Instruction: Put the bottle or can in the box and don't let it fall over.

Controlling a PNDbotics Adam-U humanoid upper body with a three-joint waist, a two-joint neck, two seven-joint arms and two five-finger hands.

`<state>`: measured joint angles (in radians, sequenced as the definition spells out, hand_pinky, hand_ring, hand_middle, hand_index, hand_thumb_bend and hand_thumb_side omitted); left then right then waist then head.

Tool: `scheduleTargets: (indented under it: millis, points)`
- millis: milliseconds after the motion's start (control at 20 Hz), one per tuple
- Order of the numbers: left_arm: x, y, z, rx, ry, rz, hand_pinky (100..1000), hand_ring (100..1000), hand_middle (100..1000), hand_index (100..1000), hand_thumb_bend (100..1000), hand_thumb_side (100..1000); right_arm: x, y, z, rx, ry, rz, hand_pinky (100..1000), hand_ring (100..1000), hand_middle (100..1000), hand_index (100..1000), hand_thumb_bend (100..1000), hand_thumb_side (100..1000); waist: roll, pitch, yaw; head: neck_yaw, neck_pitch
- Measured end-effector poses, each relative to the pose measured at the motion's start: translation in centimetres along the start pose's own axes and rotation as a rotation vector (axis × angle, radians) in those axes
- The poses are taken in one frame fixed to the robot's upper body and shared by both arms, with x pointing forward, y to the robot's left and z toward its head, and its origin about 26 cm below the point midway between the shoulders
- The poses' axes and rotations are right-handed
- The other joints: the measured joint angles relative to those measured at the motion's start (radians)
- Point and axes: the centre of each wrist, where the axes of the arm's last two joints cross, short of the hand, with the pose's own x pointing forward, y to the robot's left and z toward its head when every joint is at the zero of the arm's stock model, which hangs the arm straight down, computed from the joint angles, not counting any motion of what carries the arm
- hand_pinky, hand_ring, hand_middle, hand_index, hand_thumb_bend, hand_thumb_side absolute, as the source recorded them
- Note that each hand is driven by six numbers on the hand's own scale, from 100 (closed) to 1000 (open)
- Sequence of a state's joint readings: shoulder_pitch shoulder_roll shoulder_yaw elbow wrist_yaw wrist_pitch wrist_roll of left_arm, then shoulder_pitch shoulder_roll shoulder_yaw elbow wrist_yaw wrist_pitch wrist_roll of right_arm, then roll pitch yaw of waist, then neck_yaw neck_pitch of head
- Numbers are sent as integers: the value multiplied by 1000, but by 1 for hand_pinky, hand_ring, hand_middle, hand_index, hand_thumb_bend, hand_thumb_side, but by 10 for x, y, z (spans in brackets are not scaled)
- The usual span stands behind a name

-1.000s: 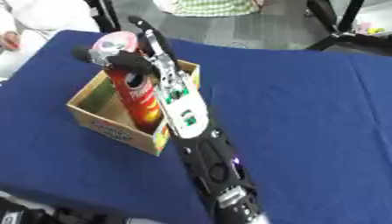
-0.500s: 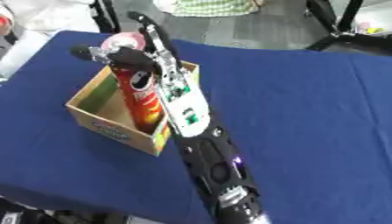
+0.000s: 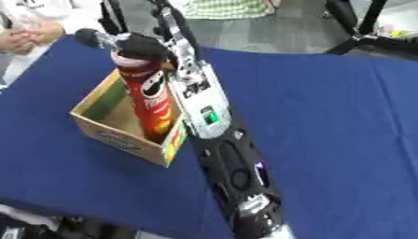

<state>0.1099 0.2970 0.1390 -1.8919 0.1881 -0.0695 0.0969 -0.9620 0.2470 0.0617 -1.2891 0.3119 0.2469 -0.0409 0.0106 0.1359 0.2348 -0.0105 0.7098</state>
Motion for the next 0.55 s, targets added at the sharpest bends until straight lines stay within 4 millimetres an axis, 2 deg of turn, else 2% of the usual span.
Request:
scheduleTargets:
  millis: [350,550]
  points:
    - [0,0,1,0,2,0,974,935,917,917,105,734,11,-29,-1,-76,-35,5,882,992,1000,888,918,304,0,-1,-4,3,0]
    - [-1,0,1,1,3,-1,974,935,917,917,104,733,11,-53,-1,-115,-33,14,874,971,989,862,916,302,1,-1,-8,6,0]
